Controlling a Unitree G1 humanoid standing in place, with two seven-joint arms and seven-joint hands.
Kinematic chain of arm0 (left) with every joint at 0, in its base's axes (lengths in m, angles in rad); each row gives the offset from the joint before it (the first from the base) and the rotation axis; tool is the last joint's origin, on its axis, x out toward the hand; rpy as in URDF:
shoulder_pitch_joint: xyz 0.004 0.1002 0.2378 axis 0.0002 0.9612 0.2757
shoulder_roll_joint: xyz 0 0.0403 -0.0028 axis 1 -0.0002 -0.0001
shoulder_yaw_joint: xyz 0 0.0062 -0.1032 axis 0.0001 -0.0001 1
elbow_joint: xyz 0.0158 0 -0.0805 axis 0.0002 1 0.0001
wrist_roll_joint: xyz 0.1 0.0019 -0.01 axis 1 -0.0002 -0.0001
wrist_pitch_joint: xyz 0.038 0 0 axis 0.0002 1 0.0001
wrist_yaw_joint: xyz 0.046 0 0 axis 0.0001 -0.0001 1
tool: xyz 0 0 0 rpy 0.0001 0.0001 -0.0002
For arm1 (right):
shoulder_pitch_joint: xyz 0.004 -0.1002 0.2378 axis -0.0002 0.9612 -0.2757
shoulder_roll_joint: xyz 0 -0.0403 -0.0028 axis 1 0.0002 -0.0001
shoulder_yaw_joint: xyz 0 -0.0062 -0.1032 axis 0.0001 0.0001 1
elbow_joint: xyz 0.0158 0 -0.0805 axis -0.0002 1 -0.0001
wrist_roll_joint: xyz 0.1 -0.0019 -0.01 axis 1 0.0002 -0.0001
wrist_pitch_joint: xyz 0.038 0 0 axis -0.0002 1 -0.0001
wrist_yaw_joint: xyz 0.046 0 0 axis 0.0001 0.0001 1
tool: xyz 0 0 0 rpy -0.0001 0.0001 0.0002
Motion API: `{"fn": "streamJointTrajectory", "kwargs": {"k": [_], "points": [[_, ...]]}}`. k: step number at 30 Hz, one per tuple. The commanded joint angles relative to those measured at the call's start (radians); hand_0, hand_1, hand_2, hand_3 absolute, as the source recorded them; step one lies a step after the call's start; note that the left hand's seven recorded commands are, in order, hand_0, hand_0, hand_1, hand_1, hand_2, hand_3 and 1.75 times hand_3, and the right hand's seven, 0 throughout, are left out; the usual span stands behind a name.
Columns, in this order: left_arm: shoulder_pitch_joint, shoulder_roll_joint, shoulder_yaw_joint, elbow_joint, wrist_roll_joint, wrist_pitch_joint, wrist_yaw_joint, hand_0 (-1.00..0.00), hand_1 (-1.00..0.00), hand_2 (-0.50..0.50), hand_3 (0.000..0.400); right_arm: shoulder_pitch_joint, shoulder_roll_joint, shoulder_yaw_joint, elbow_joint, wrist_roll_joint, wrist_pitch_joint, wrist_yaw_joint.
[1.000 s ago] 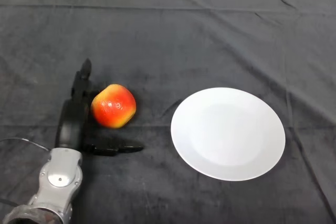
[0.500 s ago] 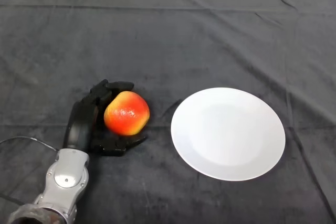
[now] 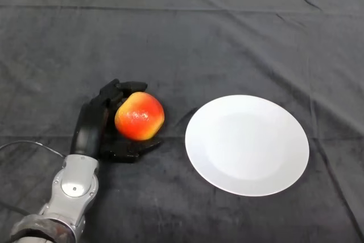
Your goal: Move the apple to the plate
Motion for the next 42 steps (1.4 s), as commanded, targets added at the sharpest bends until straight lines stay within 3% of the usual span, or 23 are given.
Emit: {"fn": "streamJointTrajectory", "kwargs": {"k": [1, 22, 33, 42], "points": [[-0.054, 0.017, -0.033, -0.022, -0.008, -0.017, 0.020, -1.00, -1.00, 0.00, 0.400, 0.045, 0.043, 0.0120, 0.016, 0.0032, 0.014, -0.0024], [-0.158, -0.062, -0.184, -0.034, 0.038, -0.137, 0.140, -1.00, -1.00, 0.00, 0.400, 0.042, 0.042, 0.0125, 0.021, 0.0022, 0.011, -0.0029], [-0.176, -0.085, -0.360, -0.063, 0.016, -0.127, 0.171, -1.00, -1.00, 0.00, 0.400, 0.041, 0.042, 0.0130, 0.024, 0.0016, 0.009, -0.0034], [-0.159, -0.080, -0.516, -0.116, -0.016, -0.077, 0.177, -1.00, -1.00, 0.00, 0.400, 0.040, 0.042, 0.0134, 0.027, 0.0012, 0.008, -0.0039]]}}
